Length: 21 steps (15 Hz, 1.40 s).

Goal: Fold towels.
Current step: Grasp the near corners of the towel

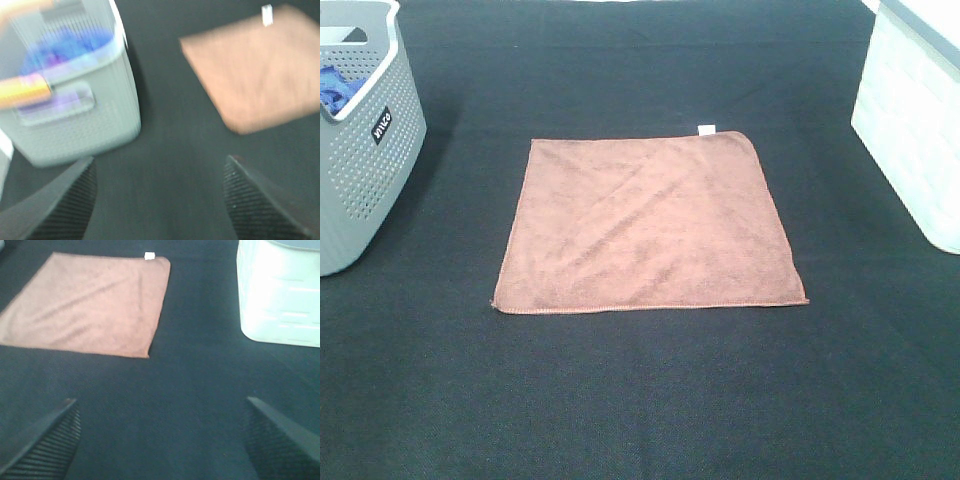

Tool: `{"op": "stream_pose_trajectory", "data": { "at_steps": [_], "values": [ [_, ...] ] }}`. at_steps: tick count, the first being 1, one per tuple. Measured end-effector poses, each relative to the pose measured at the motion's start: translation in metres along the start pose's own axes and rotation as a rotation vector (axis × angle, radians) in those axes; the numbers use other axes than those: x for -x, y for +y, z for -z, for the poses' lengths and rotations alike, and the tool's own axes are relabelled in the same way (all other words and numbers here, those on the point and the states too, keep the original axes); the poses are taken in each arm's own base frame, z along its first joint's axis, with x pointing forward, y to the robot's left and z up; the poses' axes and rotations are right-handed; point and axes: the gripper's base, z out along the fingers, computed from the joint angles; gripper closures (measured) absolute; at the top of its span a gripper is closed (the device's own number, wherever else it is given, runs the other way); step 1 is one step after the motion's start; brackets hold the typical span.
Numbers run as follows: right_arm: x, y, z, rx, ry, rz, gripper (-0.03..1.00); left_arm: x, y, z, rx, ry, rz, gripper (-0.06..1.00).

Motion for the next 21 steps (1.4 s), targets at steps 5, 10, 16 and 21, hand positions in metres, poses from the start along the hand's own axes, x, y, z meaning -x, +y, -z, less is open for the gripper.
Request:
{"op": "stream_pose_trajectory", "data": {
  "at_steps": [5, 10, 16, 21],
  "values": [
    [0.027, -0.006, -0.027, -0.004, -0.002, -0.067, 0.25, 0.015, 0.003, -0.018, 0.0, -0.116, 0.157, 0.3],
    [0.06, -0.013, -0.08, 0.026, -0.002, -0.205, 0.28, 0.025, 0.002, -0.09, -0.096, 0.168, 0.358, 0.3],
    [0.063, -0.022, -0.162, 0.049, 0.352, -0.192, 0.28, 0.006, 0.002, -0.179, -0.104, 0.446, 0.551, 0.3],
    [0.047, -0.028, -0.261, 0.124, 0.683, -0.29, 0.28, -0.046, -0.011, -0.274, -0.214, 0.759, 0.636, 0.3]
  ]
}}
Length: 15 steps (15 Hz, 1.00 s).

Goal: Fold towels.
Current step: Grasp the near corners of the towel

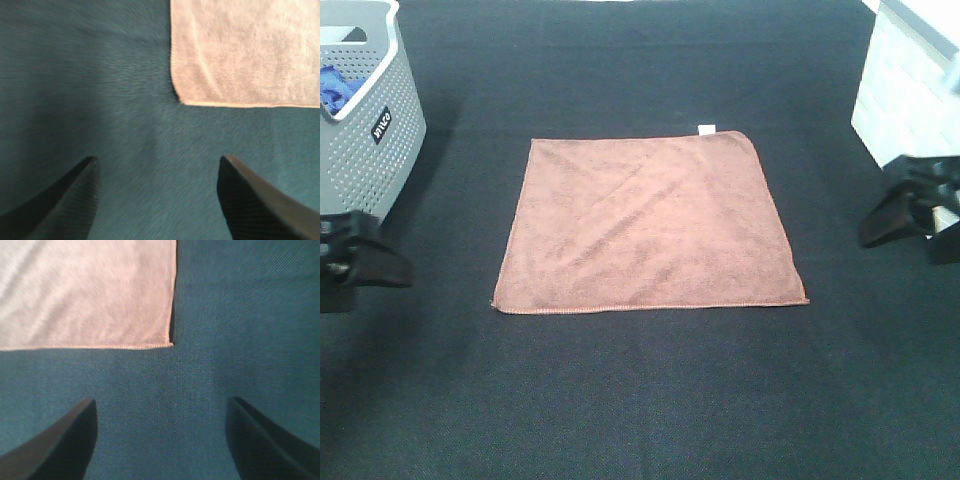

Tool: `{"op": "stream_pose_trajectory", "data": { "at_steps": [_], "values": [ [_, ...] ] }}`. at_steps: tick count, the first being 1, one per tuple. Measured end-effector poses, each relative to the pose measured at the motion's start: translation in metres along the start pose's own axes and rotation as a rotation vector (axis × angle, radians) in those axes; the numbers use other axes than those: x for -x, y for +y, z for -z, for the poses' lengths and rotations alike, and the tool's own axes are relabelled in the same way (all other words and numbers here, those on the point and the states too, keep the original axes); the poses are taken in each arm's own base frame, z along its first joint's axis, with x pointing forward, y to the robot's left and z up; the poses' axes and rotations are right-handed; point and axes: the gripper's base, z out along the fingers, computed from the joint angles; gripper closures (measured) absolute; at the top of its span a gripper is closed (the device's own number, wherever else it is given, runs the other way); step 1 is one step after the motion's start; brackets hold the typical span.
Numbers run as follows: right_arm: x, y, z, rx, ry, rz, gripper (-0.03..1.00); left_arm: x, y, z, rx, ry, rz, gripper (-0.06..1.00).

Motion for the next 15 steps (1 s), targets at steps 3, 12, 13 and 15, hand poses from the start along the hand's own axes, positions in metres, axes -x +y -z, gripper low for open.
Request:
{"op": "stream_pose_trajectory", "data": {
  "at_steps": [3, 12, 13, 15],
  "values": [
    [0.015, -0.004, -0.041, 0.07, 0.091, -0.031, 0.28, 0.015, 0.005, -0.047, -0.069, 0.095, 0.06, 0.3],
    [0.053, -0.015, -0.121, 0.171, 0.204, -0.034, 0.28, 0.05, -0.007, -0.117, -0.157, 0.166, 0.061, 0.3],
    [0.056, -0.018, -0.13, 0.184, 0.225, -0.028, 0.28, 0.05, -0.014, -0.122, -0.168, 0.174, 0.043, 0.3],
    [0.055, -0.022, -0.134, 0.195, 0.235, -0.036, 0.28, 0.05, -0.016, -0.124, -0.169, 0.175, 0.038, 0.3]
  ]
}}
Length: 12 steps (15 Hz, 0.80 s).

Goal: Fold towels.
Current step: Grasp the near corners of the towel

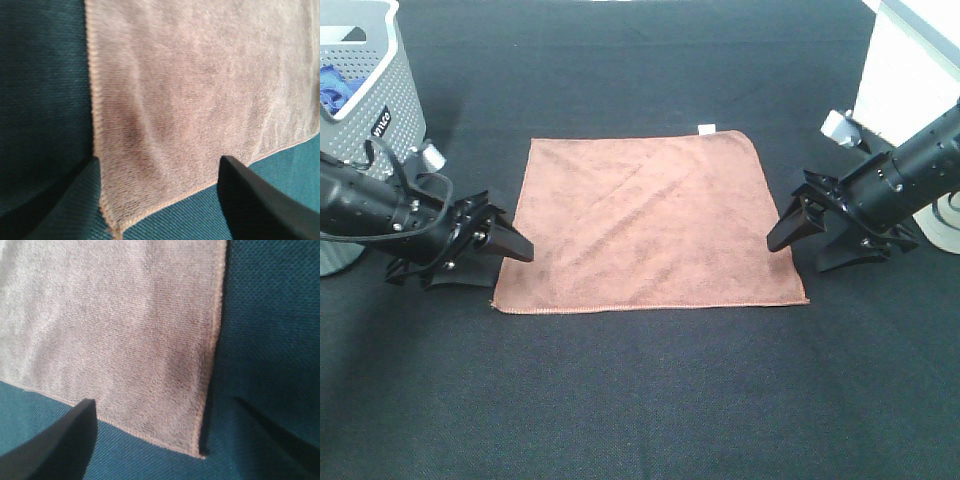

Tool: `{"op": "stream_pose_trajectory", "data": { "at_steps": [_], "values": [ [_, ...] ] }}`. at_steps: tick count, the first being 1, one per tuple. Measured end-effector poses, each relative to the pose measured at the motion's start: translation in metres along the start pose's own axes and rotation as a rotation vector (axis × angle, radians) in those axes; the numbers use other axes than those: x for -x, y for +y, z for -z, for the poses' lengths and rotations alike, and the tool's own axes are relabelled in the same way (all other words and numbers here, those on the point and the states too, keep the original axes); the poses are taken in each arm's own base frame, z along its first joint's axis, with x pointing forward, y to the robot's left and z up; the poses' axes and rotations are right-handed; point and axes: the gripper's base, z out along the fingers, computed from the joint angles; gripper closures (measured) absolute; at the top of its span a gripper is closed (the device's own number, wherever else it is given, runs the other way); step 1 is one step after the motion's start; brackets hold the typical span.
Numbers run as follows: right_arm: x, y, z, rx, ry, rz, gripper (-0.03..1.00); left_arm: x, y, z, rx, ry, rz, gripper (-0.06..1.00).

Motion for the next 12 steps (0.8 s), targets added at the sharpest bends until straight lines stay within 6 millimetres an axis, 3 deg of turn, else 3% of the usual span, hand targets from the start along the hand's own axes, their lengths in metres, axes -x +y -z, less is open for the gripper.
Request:
{"op": "stream_pose_trajectory", "data": {
  "at_steps": [4, 9, 12],
  "values": [
    [0.0, -0.033, 0.008, 0.023, -0.009, -0.055, 0.28, 0.002, 0.002, 0.0, 0.025, -0.019, -0.006, 0.3],
    [-0.001, -0.032, -0.004, 0.058, 0.007, -0.069, 0.24, 0.0, 0.009, -0.011, 0.019, -0.004, 0.047, 0.31],
    [-0.001, -0.008, -0.024, 0.09, 0.035, -0.022, 0.24, 0.0, 0.005, -0.019, -0.015, 0.012, 0.071, 0.31]
  ]
}}
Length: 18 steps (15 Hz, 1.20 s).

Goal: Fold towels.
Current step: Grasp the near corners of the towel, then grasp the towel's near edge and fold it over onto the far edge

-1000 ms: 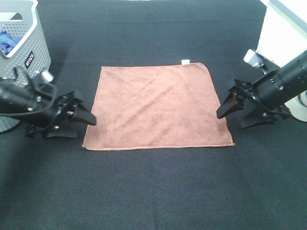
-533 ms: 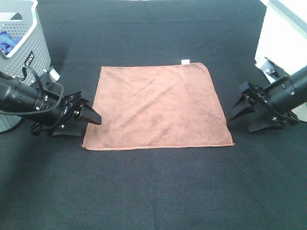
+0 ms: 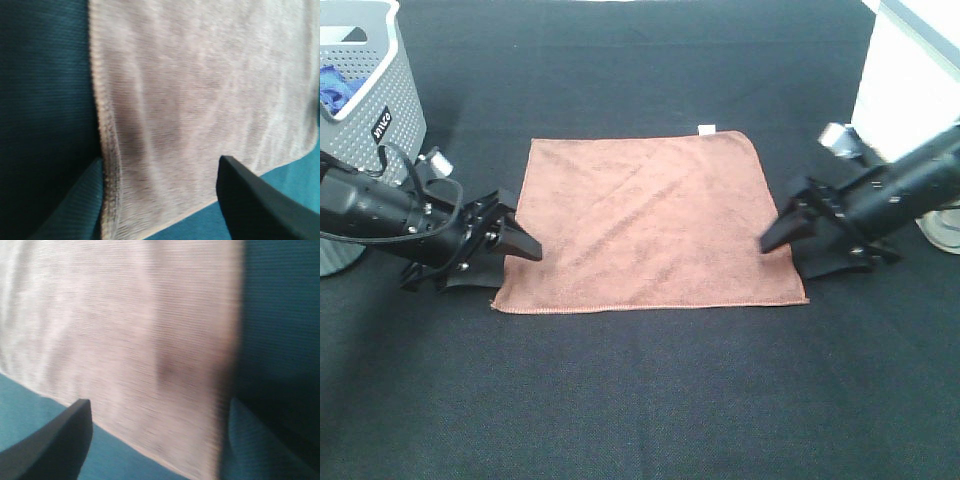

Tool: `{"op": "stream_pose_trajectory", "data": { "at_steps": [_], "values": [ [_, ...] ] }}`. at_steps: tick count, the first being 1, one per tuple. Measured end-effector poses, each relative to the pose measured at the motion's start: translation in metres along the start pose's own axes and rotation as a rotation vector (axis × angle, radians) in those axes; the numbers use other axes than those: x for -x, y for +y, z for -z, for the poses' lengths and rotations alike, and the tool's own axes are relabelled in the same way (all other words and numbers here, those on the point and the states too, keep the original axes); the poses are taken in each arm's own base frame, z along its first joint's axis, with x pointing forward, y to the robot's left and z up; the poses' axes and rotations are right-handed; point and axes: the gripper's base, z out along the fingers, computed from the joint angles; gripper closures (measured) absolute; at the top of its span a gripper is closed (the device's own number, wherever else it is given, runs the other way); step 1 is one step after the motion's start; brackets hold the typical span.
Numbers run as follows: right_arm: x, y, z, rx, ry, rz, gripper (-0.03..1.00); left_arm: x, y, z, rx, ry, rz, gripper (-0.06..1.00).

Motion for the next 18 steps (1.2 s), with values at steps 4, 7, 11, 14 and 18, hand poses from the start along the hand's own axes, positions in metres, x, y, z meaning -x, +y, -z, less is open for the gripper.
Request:
{"op": "stream_pose_trajectory", "data": {
  "at_steps": [4, 7, 11, 14, 18],
  "values": [
    [0.0, 0.016, -0.015, 0.015, 0.0, 0.012, 0.31, -0.005, -0.014, -0.015, -0.035, 0.036, -0.019, 0.33],
    [0.001, 0.01, -0.02, -0.02, -0.013, -0.01, 0.72, -0.009, -0.012, -0.022, -0.018, 0.052, -0.027, 0.68],
    [0.0, 0.003, -0.018, -0.02, -0.006, -0.067, 0.97, -0.013, -0.01, -0.021, 0.006, 0.094, -0.078, 0.94],
    [-0.008, 0.002, -0.013, 0.015, 0.077, -0.062, 0.97, -0.015, -0.018, -0.003, 0.068, 0.143, -0.147, 0.94],
    [-0.024, 0.006, -0.006, 0.014, 0.121, -0.086, 0.97, -0.023, -0.022, 0.012, 0.12, 0.223, -0.165, 0.94]
  ]
}}
